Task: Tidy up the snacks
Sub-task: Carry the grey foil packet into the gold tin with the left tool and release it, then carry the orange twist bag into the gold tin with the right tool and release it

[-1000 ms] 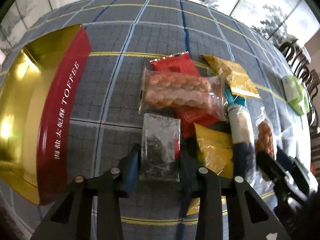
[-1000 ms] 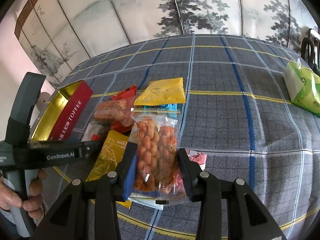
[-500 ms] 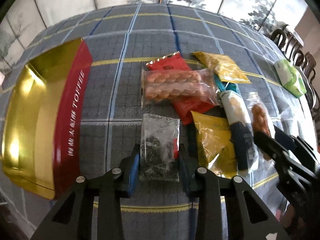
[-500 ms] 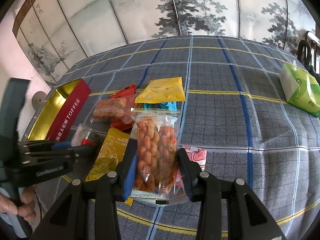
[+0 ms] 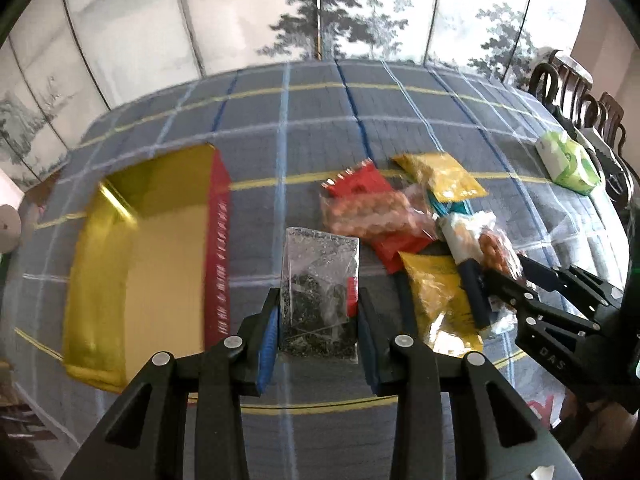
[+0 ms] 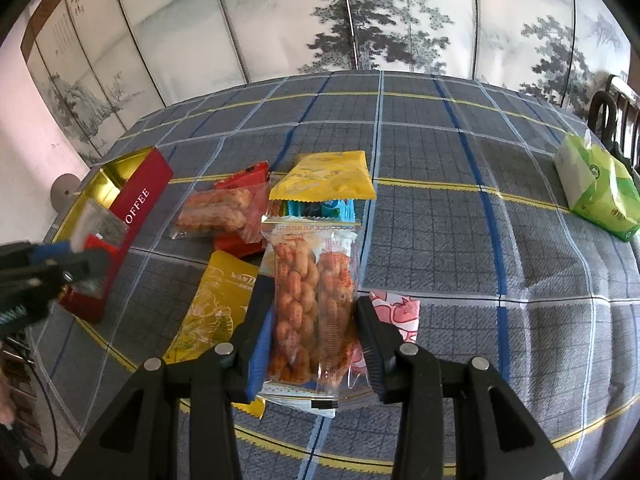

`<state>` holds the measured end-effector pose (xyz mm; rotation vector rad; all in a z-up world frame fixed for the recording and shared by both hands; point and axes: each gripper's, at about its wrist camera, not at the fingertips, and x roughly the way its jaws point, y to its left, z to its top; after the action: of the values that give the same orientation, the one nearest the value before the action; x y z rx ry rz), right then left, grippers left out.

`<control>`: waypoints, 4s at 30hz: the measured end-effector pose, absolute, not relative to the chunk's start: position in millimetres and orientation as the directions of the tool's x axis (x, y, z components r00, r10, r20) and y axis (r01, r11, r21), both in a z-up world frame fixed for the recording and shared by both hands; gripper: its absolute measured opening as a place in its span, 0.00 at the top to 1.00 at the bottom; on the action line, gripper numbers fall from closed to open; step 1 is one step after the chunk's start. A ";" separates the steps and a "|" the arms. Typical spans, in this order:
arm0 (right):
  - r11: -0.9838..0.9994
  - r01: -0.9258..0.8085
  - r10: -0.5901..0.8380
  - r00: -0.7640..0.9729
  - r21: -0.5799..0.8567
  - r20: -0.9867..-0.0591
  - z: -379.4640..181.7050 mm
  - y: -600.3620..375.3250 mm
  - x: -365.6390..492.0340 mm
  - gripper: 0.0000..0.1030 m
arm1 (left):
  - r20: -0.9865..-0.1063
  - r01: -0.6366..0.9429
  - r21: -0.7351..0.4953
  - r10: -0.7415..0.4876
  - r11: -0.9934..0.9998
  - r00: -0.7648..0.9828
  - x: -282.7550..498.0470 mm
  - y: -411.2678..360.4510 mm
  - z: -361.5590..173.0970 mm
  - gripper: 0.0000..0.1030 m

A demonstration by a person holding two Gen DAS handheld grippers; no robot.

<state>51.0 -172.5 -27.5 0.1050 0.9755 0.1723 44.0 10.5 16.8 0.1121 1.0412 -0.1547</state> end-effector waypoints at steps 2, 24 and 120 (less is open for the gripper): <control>0.982 -0.093 0.187 0.551 0.162 -0.814 -27.6 -171.9 50.4 0.61 | -0.859 0.169 0.017 -0.072 0.985 0.507 45.0 20.3 21.9 0.70; 0.992 -0.031 0.118 0.578 0.123 -0.807 -15.8 -159.5 49.5 0.61 | -0.890 -0.061 0.057 0.078 0.997 0.448 63.4 155.1 -16.6 0.70; 0.914 -0.389 0.297 0.442 0.118 -0.846 -10.3 118.4 89.2 0.61 | -0.853 -0.378 0.014 0.208 0.926 0.478 -19.7 286.4 12.3 0.27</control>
<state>89.2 118.4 -10.3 -0.0993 1.0288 0.4269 -19.7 286.4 12.3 -0.1856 1.0121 0.3607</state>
